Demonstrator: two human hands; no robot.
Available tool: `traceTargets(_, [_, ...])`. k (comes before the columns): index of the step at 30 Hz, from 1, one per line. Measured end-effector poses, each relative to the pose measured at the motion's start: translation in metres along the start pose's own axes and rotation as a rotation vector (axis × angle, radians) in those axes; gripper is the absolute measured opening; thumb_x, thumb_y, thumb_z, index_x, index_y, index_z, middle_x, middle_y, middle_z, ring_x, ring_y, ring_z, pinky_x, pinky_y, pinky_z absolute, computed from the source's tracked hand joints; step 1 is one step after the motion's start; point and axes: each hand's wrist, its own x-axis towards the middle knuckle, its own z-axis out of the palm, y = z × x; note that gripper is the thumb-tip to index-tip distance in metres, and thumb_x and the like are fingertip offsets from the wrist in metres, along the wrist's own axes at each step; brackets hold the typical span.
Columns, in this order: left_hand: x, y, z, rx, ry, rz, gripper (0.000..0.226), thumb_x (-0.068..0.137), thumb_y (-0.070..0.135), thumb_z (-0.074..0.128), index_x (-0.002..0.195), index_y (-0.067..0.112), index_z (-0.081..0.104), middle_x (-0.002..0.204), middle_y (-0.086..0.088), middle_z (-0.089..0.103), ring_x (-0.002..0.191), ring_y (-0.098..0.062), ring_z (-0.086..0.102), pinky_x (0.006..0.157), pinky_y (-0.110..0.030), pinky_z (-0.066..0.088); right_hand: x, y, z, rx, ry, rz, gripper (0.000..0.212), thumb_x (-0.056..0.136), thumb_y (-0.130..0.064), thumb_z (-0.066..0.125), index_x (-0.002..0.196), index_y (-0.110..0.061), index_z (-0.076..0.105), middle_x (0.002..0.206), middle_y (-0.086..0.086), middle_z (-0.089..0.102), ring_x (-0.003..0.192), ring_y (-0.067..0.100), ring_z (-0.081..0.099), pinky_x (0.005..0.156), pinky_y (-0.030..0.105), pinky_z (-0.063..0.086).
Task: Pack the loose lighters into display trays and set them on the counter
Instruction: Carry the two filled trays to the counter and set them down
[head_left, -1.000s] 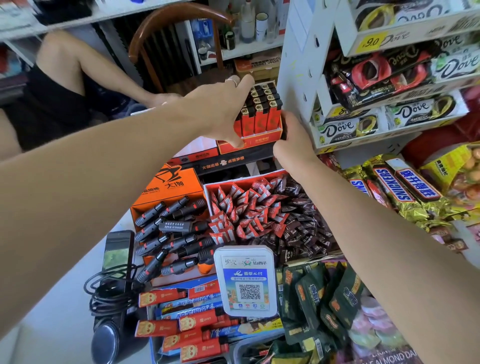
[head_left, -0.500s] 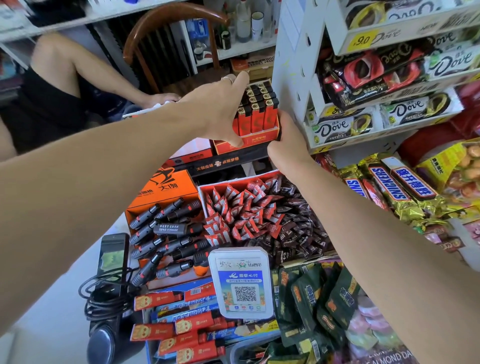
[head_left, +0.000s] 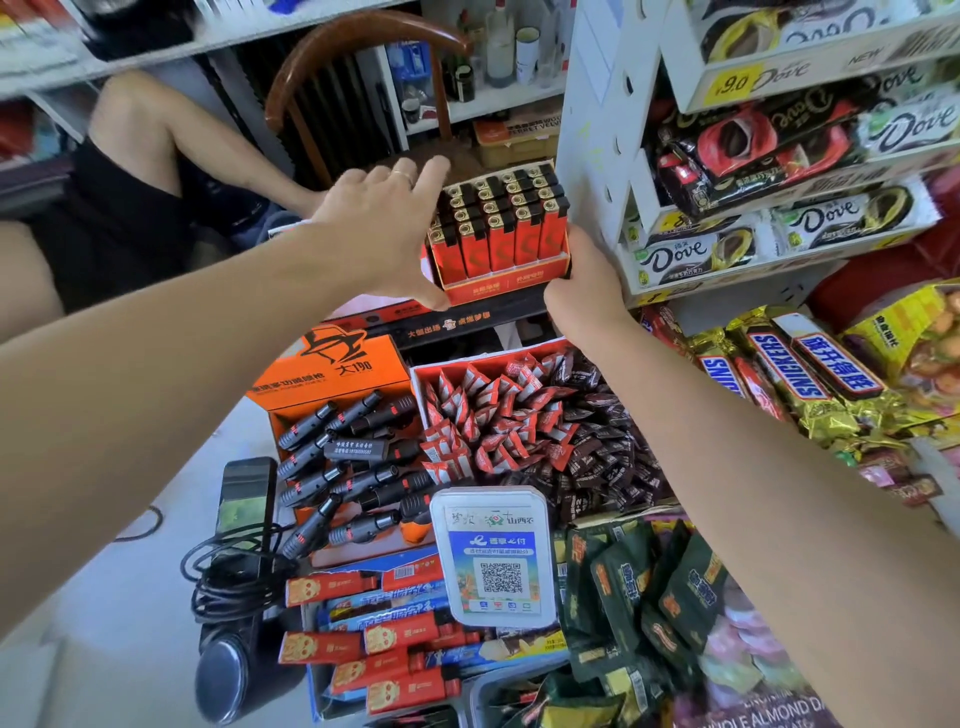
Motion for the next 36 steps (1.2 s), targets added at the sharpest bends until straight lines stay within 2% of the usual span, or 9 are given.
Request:
traceTargets(3, [-0.005,-0.002,0.004,-0.033,-0.028,-0.047,0.118,0.055,0.081,0.079,0.132,0.003,0.035,0.112,-0.017,0.058,0.100,-0.037,0.061,0.083,-0.048,0.049,0.001,0.000,0.001,-0.012,-0.001,-0.003,0.062,0.087,0.013,0.036,0.132,-0.026,0.056,0.100,-0.010,0.066,0.084,0.000,0.056,0.056,0.005,0.038])
traceTargets(6, [-0.008,0.002,0.006,-0.030,-0.017,-0.031,0.107,0.054,0.079,0.082,0.119,0.005,0.039,0.106,-0.014,0.058,0.095,-0.036,0.061,0.078,-0.047,0.050,0.001,0.001,0.001,-0.020,0.004,0.001,0.061,0.088,0.012,0.037,0.132,-0.026,0.056,0.099,-0.014,0.065,0.087,-0.003,0.055,0.063,0.012,0.038])
traceTargets(11, [-0.011,0.000,0.009,0.008,0.009,-0.021,0.113,0.052,0.076,0.085,0.126,0.004,0.038,0.115,-0.014,0.057,0.103,-0.036,0.060,0.086,-0.048,0.051,0.002,0.002,0.002,-0.043,0.010,0.001,0.058,0.088,0.012,0.039,0.132,-0.022,0.056,0.094,-0.012,0.063,0.085,-0.002,0.055,0.066,0.014,0.038])
traceTargets(18, [-0.015,0.001,0.007,-0.006,0.002,-0.006,0.114,0.056,0.067,0.089,0.133,0.003,0.035,0.118,-0.016,0.055,0.106,-0.036,0.059,0.087,-0.047,0.049,0.000,0.000,0.000,-0.035,0.008,0.001,0.054,0.089,0.012,0.038,0.124,-0.023,0.059,0.093,-0.015,0.061,0.085,-0.003,0.053,0.060,0.004,0.036])
traceTargets(24, [-0.017,0.004,0.009,-0.033,0.049,-0.046,0.134,0.051,0.085,0.077,0.147,0.007,0.026,0.130,-0.016,0.050,0.118,-0.037,0.054,0.101,-0.051,0.045,-0.001,-0.001,0.001,-0.028,0.004,0.011,0.058,0.089,0.013,0.037,0.131,-0.022,0.056,0.097,-0.014,0.061,0.083,-0.004,0.053,0.054,0.000,0.037])
traceTargets(30, [-0.008,0.016,0.008,-0.049,0.049,-0.065,0.116,0.055,0.073,0.085,0.135,0.004,0.037,0.124,-0.015,0.054,0.114,-0.036,0.056,0.096,-0.051,0.048,0.001,0.000,0.001,-0.027,0.014,0.015,0.059,0.090,0.012,0.039,0.133,-0.024,0.056,0.107,-0.009,0.066,0.087,-0.006,0.054,0.061,0.007,0.037])
traceTargets(36, [-0.007,0.016,0.009,-0.057,0.054,-0.067,0.110,0.055,0.071,0.087,0.130,0.006,0.039,0.119,-0.014,0.057,0.109,-0.036,0.059,0.094,-0.049,0.048,0.002,0.000,0.000,-0.038,0.009,0.023,0.055,0.091,0.011,0.038,0.130,-0.022,0.057,0.099,-0.011,0.063,0.084,-0.003,0.054,0.052,0.000,0.037])
